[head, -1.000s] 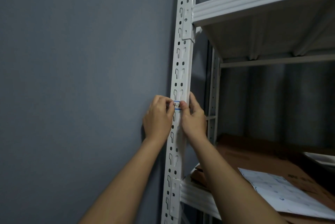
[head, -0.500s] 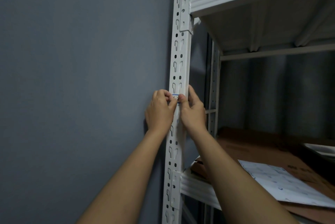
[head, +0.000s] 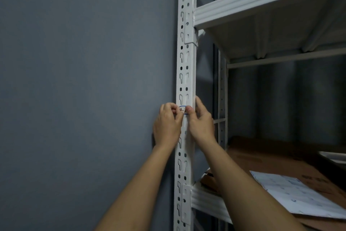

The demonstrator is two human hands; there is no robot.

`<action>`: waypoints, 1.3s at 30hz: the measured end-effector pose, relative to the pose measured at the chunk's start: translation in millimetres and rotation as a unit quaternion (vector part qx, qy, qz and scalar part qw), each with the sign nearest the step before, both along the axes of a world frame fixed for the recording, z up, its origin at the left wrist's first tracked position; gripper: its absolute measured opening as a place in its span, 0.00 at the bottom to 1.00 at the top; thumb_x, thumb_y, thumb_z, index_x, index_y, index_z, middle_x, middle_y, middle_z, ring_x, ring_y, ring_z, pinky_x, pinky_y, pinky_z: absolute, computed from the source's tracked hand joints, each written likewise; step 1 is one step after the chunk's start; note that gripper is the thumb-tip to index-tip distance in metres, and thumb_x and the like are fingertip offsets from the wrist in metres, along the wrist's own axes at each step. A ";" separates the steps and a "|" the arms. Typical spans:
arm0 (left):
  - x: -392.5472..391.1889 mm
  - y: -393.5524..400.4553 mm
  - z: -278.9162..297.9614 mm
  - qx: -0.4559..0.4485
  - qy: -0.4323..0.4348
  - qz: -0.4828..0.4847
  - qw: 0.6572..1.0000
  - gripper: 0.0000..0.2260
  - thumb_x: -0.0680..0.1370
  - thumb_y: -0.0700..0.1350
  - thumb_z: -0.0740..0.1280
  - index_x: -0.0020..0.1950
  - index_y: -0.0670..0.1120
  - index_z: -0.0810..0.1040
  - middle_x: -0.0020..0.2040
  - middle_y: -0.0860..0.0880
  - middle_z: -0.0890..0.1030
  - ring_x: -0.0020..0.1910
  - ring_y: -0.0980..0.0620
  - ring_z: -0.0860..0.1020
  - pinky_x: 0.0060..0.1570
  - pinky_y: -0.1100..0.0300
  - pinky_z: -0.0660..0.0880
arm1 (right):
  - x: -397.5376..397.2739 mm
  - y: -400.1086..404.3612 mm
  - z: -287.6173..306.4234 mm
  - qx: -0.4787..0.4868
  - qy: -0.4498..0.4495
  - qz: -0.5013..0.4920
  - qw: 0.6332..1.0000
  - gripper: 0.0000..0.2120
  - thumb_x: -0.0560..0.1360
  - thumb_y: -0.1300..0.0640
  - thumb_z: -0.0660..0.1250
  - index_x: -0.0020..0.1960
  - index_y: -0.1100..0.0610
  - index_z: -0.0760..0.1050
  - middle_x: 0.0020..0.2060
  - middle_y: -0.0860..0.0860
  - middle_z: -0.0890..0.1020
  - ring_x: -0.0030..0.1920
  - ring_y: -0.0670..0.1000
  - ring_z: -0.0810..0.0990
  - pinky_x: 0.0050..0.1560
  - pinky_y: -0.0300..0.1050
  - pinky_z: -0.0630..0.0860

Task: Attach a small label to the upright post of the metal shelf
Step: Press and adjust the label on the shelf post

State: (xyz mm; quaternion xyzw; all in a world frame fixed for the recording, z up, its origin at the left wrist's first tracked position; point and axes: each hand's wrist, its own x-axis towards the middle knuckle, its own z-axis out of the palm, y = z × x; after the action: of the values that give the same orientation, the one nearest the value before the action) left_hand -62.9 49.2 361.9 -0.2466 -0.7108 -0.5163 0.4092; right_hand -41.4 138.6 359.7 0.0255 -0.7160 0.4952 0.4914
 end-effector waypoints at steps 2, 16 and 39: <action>0.1 0.1 -0.7 0.003 0.004 -0.002 1.000 0.04 0.78 0.47 0.64 0.48 0.49 0.72 0.47 0.56 0.71 0.46 0.50 0.77 0.41 0.59 0.65 | 0.2 -0.4 -0.3 0.001 0.005 0.002 1.000 0.21 0.78 0.48 0.62 0.70 0.41 0.67 0.53 0.43 0.82 0.56 0.47 0.80 0.60 0.54 0.76; -9.3 -13.9 -13.3 0.049 0.032 -0.041 0.997 0.07 0.81 0.45 0.59 0.54 0.45 0.75 0.53 0.49 0.74 0.47 0.51 0.75 0.44 0.60 0.68 | 5.0 -2.3 2.1 -0.001 0.009 0.020 1.000 0.19 0.77 0.47 0.63 0.67 0.41 0.70 0.49 0.44 0.84 0.50 0.47 0.82 0.56 0.56 0.78; -30.8 -8.4 -3.6 0.104 -0.060 -0.183 0.976 0.04 0.77 0.45 0.66 0.47 0.50 0.82 0.41 0.53 0.83 0.43 0.53 0.81 0.48 0.54 0.78 | 36.5 -1.8 82.6 0.738 -0.006 -0.303 0.602 0.10 0.77 0.50 0.65 0.54 0.51 0.81 0.51 0.51 0.77 0.54 0.54 0.72 0.50 0.48 0.70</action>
State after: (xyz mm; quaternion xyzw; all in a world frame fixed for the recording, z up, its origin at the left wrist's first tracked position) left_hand -93.6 40.8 358.4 -0.2969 -0.6192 -0.6675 0.2879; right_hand -4.8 136.8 442.3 0.1583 -0.8077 -0.3790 0.4230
